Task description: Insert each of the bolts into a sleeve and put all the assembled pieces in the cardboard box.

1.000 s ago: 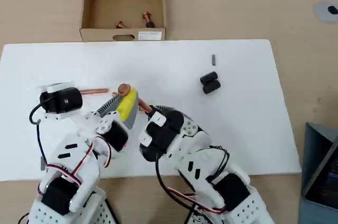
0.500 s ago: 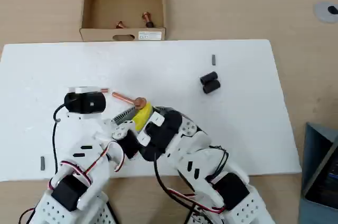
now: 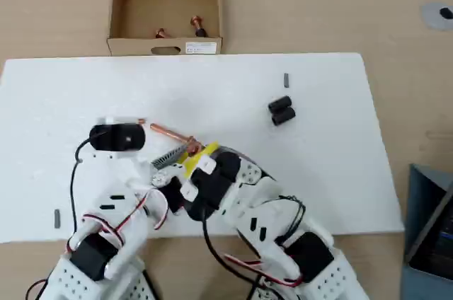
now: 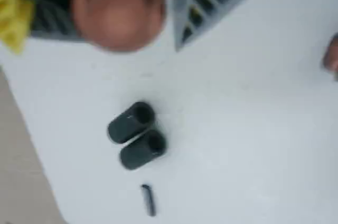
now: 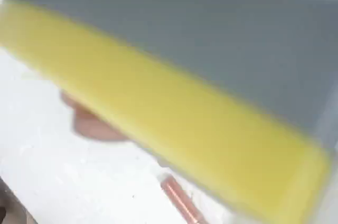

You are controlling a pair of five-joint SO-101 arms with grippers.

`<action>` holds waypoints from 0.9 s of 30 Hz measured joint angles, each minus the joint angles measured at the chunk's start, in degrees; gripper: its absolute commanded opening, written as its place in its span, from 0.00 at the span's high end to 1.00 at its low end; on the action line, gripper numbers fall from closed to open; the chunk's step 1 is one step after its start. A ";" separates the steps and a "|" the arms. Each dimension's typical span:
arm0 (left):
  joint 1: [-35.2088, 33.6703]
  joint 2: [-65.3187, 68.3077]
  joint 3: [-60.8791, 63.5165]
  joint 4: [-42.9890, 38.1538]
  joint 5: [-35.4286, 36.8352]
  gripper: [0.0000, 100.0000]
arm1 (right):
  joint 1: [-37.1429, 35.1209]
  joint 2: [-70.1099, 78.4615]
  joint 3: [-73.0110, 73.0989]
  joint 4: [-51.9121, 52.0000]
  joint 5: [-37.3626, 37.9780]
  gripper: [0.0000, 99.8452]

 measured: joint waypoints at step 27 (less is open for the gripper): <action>-27.52 0.35 -10.55 4.22 -15.21 1.00 | 8.09 0.00 -0.53 -0.18 -4.31 0.99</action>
